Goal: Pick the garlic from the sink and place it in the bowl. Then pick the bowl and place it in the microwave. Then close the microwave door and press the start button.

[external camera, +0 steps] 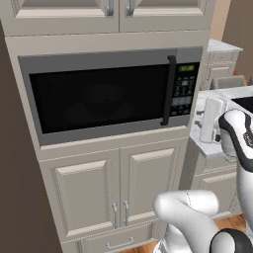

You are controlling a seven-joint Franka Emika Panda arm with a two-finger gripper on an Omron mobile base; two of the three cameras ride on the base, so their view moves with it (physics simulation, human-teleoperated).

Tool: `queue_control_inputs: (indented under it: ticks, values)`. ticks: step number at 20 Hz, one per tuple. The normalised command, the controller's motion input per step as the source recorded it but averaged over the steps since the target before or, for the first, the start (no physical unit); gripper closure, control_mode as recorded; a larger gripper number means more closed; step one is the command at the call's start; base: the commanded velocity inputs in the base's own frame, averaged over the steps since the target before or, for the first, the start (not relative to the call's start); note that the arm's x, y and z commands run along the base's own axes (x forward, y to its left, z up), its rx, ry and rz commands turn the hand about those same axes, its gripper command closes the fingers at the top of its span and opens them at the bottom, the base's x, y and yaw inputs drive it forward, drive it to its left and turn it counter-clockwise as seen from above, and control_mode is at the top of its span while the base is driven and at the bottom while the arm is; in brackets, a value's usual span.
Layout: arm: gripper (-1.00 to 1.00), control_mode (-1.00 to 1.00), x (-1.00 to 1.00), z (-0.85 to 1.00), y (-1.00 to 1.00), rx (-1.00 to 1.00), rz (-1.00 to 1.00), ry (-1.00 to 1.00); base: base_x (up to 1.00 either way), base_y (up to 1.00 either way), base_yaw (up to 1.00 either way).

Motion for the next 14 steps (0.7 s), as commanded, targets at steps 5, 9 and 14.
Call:
queue_control_inputs:
  ticks: [5,9,14]
  values:
    - [1.00,-1.00,0.45,0.00,0.00,-0.01,0.00,-0.16,0.00,0.00,0.00]
    - [1.00,-1.00,0.25,-0.07,0.00,0.00,0.00,-0.16,0.00,0.00,0.00]
    - [1.00,-1.00,0.44,-0.12,0.00,0.00,0.00,-0.13,0.00,0.00,0.00]
